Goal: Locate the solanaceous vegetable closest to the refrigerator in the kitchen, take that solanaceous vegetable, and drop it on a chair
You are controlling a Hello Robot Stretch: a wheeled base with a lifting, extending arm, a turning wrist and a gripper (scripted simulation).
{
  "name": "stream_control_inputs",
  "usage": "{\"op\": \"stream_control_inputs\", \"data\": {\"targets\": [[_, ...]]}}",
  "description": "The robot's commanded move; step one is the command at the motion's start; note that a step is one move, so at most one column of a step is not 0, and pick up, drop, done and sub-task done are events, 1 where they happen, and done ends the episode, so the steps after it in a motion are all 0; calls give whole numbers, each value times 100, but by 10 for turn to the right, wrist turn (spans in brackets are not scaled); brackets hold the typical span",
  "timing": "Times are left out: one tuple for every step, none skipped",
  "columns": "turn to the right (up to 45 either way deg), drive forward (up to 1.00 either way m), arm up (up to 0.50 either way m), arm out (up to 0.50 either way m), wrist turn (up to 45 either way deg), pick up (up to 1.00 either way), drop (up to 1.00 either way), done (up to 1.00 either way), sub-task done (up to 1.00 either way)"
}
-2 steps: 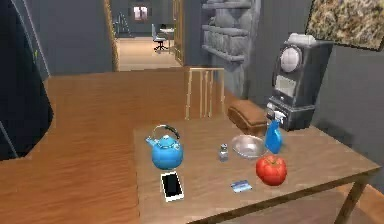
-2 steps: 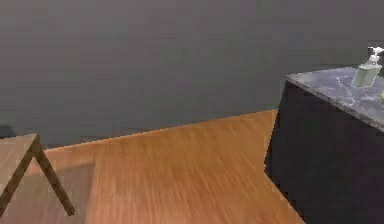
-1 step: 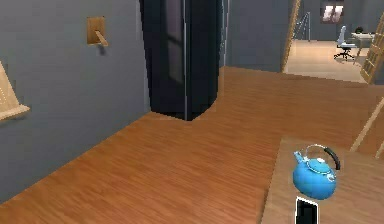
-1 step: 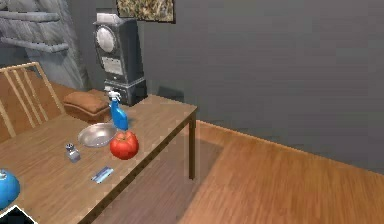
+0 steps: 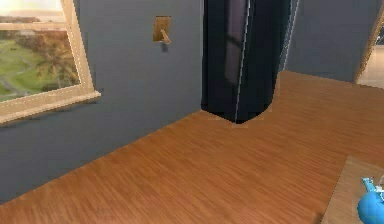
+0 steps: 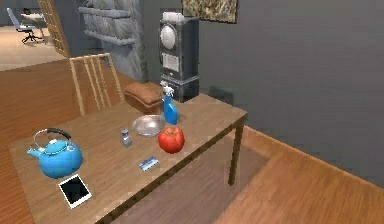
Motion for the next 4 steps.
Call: {"op": "stream_control_inputs", "data": {"targets": [[0, 0, 50, 0, 0, 0, 0, 0, 0], [0, 0, 38, 0, 0, 0, 0, 0, 0], [0, 0, 0, 44, 0, 0, 0, 0, 0], [0, 0, 0, 0, 450, 0, 0, 0, 0]]}}
